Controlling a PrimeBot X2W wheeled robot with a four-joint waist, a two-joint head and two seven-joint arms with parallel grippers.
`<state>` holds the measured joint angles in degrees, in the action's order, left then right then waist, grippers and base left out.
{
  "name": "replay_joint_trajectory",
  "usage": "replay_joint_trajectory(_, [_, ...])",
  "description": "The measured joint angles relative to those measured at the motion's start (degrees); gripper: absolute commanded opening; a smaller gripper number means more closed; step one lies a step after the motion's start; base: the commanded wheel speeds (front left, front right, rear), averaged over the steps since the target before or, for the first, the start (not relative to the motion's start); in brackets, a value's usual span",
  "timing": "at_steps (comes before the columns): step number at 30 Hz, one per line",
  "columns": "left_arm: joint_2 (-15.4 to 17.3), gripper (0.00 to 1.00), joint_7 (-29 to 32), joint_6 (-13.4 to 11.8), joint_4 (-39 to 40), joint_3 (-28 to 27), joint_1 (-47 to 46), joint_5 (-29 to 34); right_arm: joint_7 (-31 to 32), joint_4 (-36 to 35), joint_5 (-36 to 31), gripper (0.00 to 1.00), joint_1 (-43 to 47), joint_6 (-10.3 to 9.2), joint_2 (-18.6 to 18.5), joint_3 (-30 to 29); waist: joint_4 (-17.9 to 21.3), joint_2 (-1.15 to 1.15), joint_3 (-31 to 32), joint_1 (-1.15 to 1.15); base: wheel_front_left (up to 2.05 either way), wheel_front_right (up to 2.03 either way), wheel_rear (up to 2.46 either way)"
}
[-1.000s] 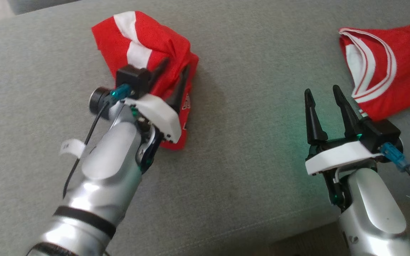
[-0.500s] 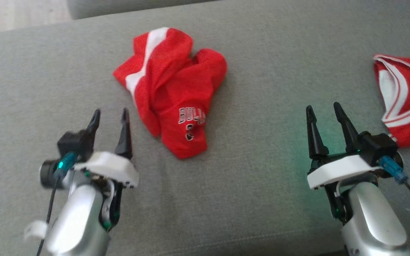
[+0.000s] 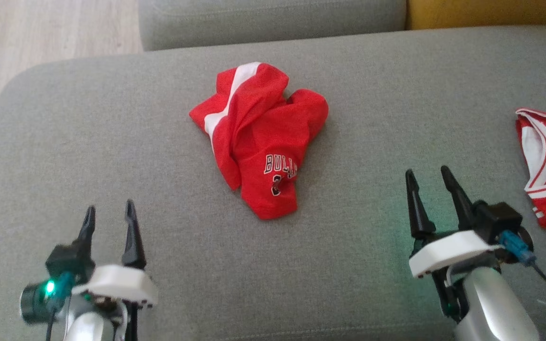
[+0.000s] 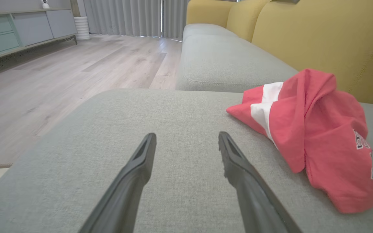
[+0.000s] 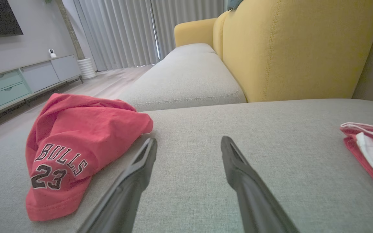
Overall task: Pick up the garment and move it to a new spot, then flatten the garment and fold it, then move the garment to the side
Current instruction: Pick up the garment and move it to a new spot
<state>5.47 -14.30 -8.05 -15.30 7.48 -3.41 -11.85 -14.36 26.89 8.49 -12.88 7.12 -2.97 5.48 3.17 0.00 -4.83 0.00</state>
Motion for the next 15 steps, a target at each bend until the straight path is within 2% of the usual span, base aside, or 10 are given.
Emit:
replay_joint_trajectory(4, [-0.5,1.0,0.0,0.1,1.2,-1.6,3.7,1.5,0.0,0.5,0.0,1.0,1.6,0.0,0.0,-0.1,-0.5,0.0,1.6,0.0,0.0,0.0,0.0])
replay_joint_trajectory(9, [-1.1,1.0,0.0,1.4,1.5,-2.6,7.8,2.9,0.0,0.8,0.0,1.0,3.2,0.0,0.0,-0.4,-0.6,0.0,3.7,0.0,0.0,0.0,0.0])
replay_joint_trajectory(15, [-1.8,1.0,0.0,2.0,3.2,-3.2,9.4,4.2,0.0,0.7,0.0,1.0,4.2,0.0,0.0,-0.2,-0.2,0.0,4.8,0.0,0.0,0.0,0.0])
